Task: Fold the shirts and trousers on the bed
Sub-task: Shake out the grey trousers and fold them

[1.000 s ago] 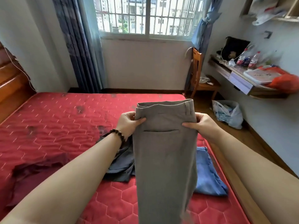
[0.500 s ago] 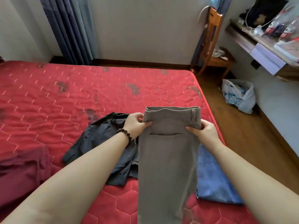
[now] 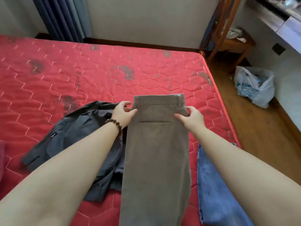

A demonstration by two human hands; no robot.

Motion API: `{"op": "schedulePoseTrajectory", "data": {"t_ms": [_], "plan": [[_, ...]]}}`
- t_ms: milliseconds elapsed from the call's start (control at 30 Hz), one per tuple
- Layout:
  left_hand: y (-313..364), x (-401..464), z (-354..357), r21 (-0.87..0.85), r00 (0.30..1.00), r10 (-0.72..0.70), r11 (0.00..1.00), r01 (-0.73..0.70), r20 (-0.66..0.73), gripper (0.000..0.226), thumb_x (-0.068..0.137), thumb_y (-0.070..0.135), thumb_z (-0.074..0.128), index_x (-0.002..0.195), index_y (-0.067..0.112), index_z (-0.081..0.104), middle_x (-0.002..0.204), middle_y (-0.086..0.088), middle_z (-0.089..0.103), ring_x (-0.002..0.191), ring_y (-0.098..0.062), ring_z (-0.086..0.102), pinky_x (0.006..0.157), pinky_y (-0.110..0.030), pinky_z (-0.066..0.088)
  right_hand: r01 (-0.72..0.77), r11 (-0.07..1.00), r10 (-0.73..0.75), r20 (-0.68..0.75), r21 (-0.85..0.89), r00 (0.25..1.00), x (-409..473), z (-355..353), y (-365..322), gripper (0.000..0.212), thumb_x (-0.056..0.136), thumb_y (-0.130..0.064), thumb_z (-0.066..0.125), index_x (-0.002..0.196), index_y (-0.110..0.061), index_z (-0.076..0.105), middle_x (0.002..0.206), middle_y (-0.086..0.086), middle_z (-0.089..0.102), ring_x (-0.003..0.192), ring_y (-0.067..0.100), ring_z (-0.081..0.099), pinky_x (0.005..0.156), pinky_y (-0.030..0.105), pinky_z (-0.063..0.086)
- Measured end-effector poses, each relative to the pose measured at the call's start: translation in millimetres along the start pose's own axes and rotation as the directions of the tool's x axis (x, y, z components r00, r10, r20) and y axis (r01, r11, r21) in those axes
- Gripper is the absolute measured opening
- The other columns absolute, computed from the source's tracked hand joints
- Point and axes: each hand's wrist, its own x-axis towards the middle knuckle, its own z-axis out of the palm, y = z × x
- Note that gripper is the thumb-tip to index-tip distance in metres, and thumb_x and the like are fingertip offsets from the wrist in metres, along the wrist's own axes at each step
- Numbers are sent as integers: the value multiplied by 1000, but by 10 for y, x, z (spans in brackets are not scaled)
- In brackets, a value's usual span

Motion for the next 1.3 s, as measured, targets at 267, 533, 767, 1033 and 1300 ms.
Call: {"op": "schedulePoseTrajectory", "data": {"t_ms": [267,533,767,1033,1300], "plan": [[-1326,-156,446,294,970,-220,939,181,103,31,86,20,65,116,16,62,100,-5,64,96,-22,61,77,-23,41,-138,951,198,199,-277,960,-40,779,1320,59,85,-36,69,136,-19,46,126,17,54,115,30,52,88,31,38],[-1643,-271,727,433,977,-57,900,-39,207,45,84,32,65,125,37,46,111,-8,58,100,-29,58,88,-33,46,-61,980,112,265,-191,958,-128,1195,1750,83,87,-38,64,151,-39,11,128,11,52,113,29,54,92,34,41],[-1575,-383,816,557,984,81,815,-158,162,42,87,31,65,127,31,53,99,1,43,91,-26,57,80,-34,48,140,980,-95,285,-144,954,-197,1220,1646,69,89,-3,54,146,-38,33,116,7,55,109,23,54,85,21,36],[-1313,-276,925,408,915,400,845,-347,-51,46,83,16,71,128,20,59,112,0,52,94,-20,56,86,-35,46,321,926,-324,19,-200,946,-101,982,1502,52,92,-8,53,136,-36,51,120,1,52,96,27,59,80,40,49],[-1551,-508,1563,724,829,521,489,-486,205,47,82,23,41,122,10,64,140,-14,51,130,-30,47,107,-46,34,403,686,-478,42,-606,877,-399,1575,1629,53,80,-22,42,128,-5,58,138,17,52,128,31,49,112,46,21]]}}
